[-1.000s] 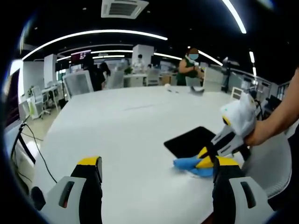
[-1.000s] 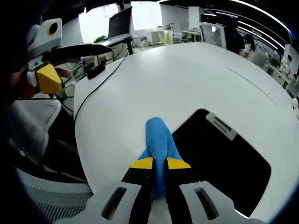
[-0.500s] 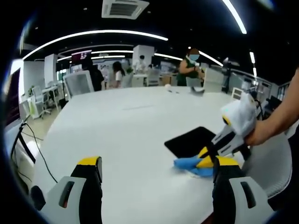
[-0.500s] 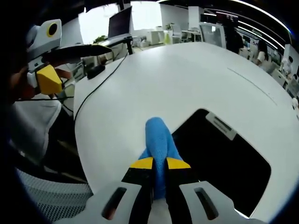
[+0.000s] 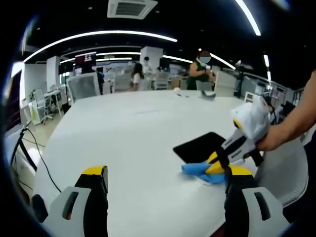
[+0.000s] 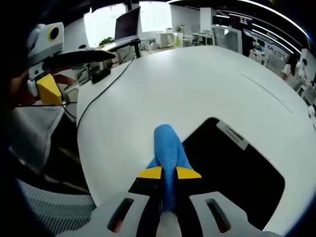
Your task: Wipe the mirror surface with the cleaning cloth until all visible marks leave the cleaned area.
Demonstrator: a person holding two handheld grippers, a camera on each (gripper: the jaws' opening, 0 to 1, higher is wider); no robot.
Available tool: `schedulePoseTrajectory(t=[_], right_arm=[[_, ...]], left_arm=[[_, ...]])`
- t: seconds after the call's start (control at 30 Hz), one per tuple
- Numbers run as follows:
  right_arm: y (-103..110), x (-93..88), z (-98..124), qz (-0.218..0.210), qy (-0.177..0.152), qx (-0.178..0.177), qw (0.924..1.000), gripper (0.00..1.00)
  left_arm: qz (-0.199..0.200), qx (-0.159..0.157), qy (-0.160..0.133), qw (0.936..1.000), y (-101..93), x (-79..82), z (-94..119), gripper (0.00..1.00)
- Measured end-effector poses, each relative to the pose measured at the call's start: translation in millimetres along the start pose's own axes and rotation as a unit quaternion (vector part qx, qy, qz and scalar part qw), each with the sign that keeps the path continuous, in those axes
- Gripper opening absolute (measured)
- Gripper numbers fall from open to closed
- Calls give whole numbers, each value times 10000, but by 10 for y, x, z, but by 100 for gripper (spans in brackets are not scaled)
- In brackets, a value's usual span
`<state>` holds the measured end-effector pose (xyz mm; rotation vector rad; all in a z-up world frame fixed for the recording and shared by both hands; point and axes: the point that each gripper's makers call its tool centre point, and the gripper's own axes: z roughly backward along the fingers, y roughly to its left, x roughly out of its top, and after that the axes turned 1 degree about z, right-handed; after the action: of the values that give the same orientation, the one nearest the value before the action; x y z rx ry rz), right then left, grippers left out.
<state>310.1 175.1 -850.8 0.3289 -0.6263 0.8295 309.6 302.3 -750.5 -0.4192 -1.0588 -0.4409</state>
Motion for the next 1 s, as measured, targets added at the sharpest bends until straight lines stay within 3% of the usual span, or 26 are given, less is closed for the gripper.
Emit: schedulePoseTrajectory(t=[0.5,1.0], right_arm=[[-130,125,-101,76,8,-20,10000,3],[-389,279,-224,145,33,-128,9998,3]], left_arm=[[84,48,9,10000,45,-35,25,100],[154,84,32,9998,44,-69,47,100]])
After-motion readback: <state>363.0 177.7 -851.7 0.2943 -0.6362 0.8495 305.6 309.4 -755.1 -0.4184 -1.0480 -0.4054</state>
